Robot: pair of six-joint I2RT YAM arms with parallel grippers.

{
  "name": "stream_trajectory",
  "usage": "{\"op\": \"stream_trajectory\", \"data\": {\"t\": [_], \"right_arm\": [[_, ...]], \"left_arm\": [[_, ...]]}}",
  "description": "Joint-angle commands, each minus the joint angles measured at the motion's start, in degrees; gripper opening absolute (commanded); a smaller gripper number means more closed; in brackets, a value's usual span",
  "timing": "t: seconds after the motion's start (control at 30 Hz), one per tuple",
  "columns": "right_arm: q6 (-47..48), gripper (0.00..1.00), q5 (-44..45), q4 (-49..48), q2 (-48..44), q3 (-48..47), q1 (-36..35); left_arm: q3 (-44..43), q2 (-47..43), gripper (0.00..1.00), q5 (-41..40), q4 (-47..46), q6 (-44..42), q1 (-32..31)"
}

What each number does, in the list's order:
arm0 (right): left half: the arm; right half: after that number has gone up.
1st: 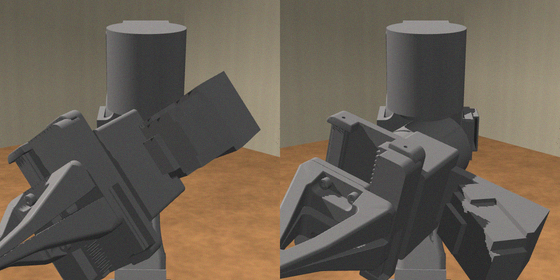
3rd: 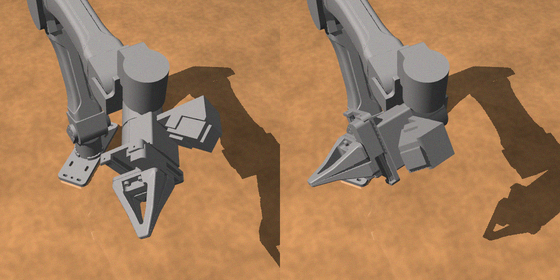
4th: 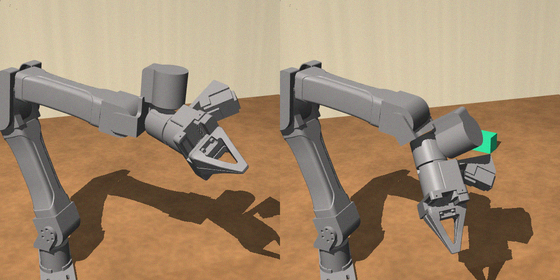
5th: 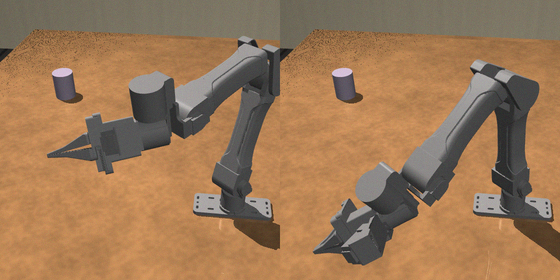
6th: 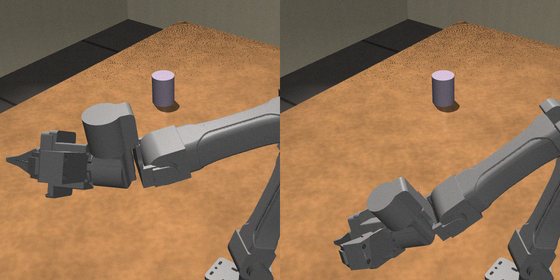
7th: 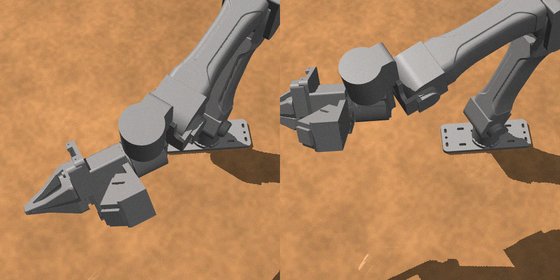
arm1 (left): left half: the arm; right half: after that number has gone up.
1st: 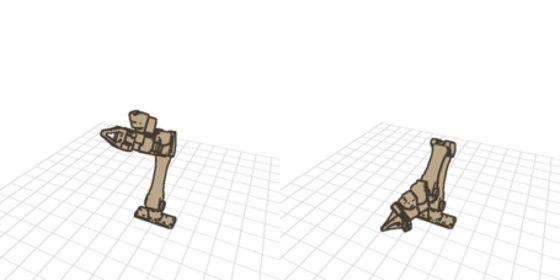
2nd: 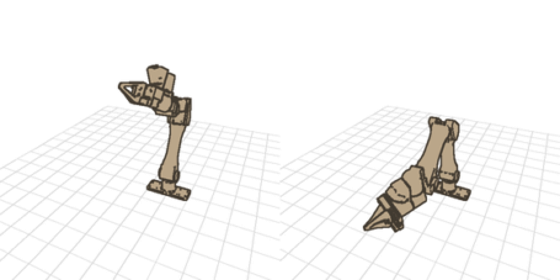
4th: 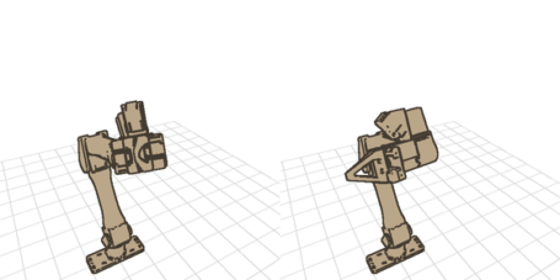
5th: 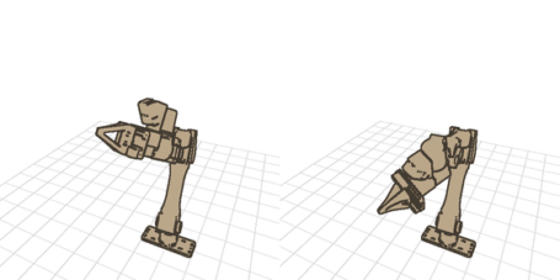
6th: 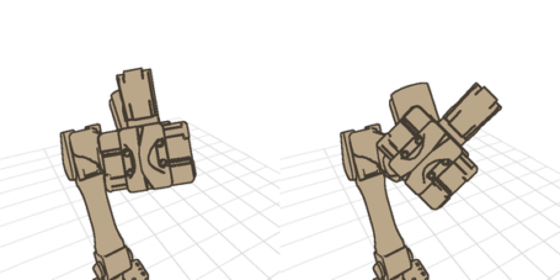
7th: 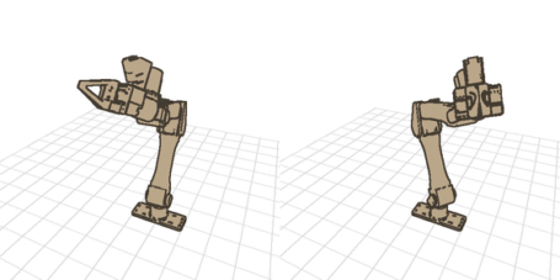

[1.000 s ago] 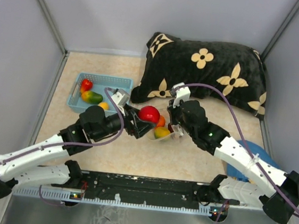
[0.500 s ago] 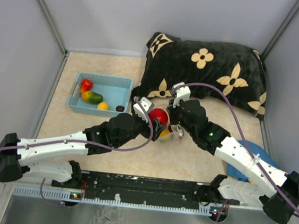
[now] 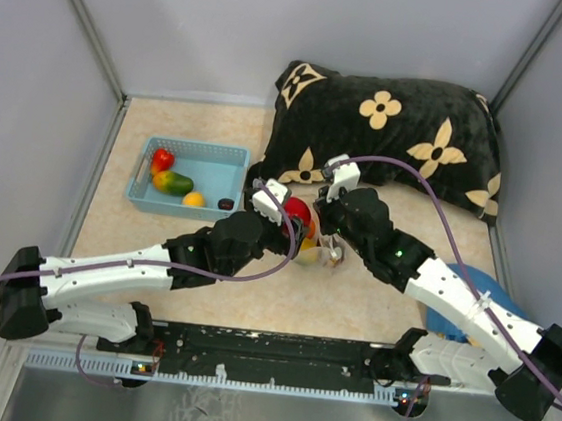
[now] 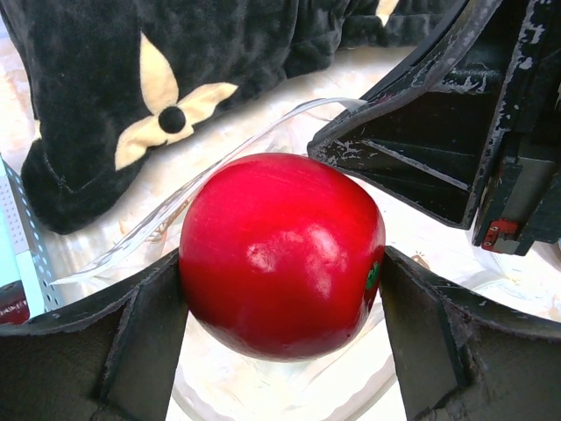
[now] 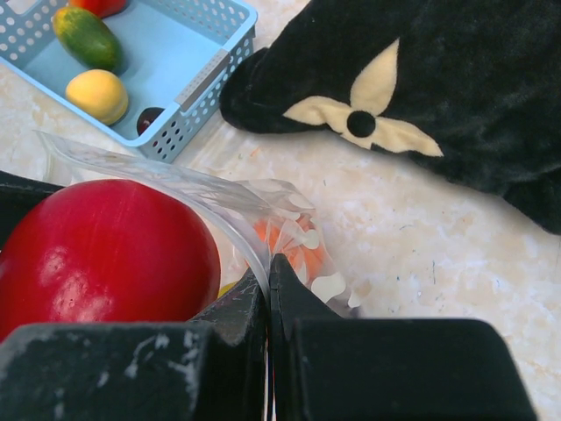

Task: Place the food in the zip-top bag and seal the zipper
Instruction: Place the fake fruit in the zipper food storage bag.

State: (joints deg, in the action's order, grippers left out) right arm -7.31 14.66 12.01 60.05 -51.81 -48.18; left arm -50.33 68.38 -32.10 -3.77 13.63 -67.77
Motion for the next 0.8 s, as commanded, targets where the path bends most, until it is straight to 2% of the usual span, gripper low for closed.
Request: {"op": "stream_trajectory", "data": {"t": [0.0,0.5,0.77], "right_arm": [[-0.6,0.0,-0.5,-2.7,-1.8,-3.2,0.3],[-0.8,0.0,-0.3,-2.7,-2.0,-3.2,0.3],[-1.2,0.0,1.6,-2.3,-1.4,-3.1,0.4]], "left_arm": [[-1.8,-0.5,0.87,-1.3,0.0,0.1,-0.3],[-1.6,-1.8,0.95,-1.1,1.6,1.9,-0.3],[-7.0,-5.3,0.99,-3.4,11.7,3.8,0.1]]}}
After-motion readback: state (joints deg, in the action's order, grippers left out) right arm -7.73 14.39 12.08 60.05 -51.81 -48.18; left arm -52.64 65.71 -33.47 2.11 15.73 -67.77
